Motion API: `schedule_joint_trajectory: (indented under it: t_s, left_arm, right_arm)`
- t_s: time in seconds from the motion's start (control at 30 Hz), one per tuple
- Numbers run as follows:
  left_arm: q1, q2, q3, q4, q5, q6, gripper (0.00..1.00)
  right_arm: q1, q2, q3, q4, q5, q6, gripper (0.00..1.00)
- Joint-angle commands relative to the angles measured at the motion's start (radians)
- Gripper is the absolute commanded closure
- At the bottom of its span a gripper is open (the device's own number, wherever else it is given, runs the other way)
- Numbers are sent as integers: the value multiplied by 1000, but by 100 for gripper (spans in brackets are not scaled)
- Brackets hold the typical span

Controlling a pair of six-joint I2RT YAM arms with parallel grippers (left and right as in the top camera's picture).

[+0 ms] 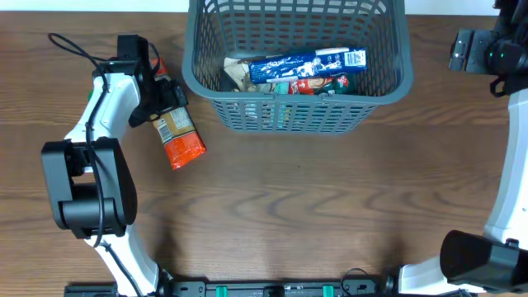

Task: Pack container
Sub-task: 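Lower the left gripper onto the spaghetti packet and grasp it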

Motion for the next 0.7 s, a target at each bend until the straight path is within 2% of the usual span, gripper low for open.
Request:
schedule_joint_trajectory:
  t_s: [0.0, 0.67]
  left_arm:
    - [-1, 11, 9, -1, 38, 8, 1]
    - [-20, 45, 7, 6, 5, -108, 1]
  right_arm:
    - [-3, -8, 11, -1, 0, -10, 1]
    - [-3, -8, 11, -1, 0, -10, 1]
